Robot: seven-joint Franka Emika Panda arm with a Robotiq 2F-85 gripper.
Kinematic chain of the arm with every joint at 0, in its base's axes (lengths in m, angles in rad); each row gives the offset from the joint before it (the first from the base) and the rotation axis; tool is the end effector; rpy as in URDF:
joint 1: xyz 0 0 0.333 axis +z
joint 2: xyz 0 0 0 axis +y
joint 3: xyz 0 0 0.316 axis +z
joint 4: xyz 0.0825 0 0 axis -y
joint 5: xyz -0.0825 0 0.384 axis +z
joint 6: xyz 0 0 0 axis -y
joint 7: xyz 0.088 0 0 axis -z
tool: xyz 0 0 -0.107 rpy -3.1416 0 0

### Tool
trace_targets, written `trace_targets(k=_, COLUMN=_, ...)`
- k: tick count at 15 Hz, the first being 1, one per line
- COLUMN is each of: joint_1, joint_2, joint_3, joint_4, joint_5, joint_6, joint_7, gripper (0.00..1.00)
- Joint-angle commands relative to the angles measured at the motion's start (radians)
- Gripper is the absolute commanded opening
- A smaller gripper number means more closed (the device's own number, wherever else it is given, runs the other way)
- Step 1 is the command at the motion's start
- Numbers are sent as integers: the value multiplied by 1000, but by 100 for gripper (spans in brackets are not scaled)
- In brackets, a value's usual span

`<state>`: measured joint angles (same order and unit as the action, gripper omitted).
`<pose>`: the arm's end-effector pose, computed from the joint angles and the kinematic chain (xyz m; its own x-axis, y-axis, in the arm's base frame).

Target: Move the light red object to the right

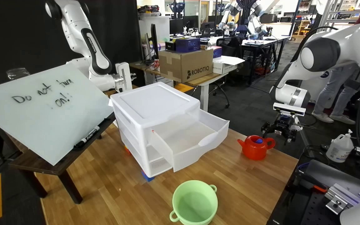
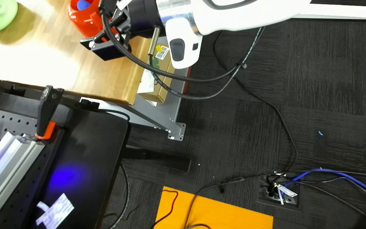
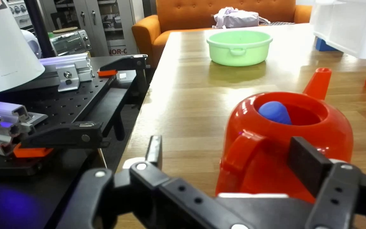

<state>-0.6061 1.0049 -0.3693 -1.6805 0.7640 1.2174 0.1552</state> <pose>0.3452 -0.3597 0.0432 -0.0469 -0.2133 -0.9758 -0.9958 -0.0670 0.0625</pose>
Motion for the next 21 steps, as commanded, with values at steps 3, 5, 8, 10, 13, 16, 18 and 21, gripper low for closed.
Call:
trace_targets(k=3, joint_1=2, joint_2=-30, joint_3=-13, joint_4=-40, joint_5=6, joint_6=44, joint_7=-27, gripper=100)
trace_targets(k=5, joint_1=-7, joint_2=-48, joint_3=-21, joint_4=-67, joint_5=4, joint_6=56, joint_7=-65, gripper=100)
trace_targets(k=8, joint_1=-34, joint_2=-90, joint_3=-50, joint_4=-129, joint_5=-8, joint_6=63, joint_7=-175, gripper=100)
trace_targets(k=10, joint_1=-68, joint_2=-131, joint_3=-83, joint_4=-184, joint_5=-25, joint_6=64, joint_7=-260, gripper=100)
trace_targets(k=13, joint_1=-142, joint_2=-179, joint_3=-114, joint_4=-239, joint_5=-78, joint_6=54, joint_7=-375, gripper=100)
trace_targets(k=16, joint_1=-213, joint_2=-207, joint_3=-102, joint_4=-260, joint_5=-126, joint_6=57, joint_7=-442, gripper=100)
trace_targets(k=18, joint_1=-227, joint_2=-178, joint_3=-75, joint_4=-221, joint_5=-147, joint_6=39, joint_7=-407, gripper=100)
trace_targets(k=21, joint_1=-232, joint_2=-177, joint_3=-66, joint_4=-226, joint_5=-151, joint_6=45, joint_7=-421, gripper=100)
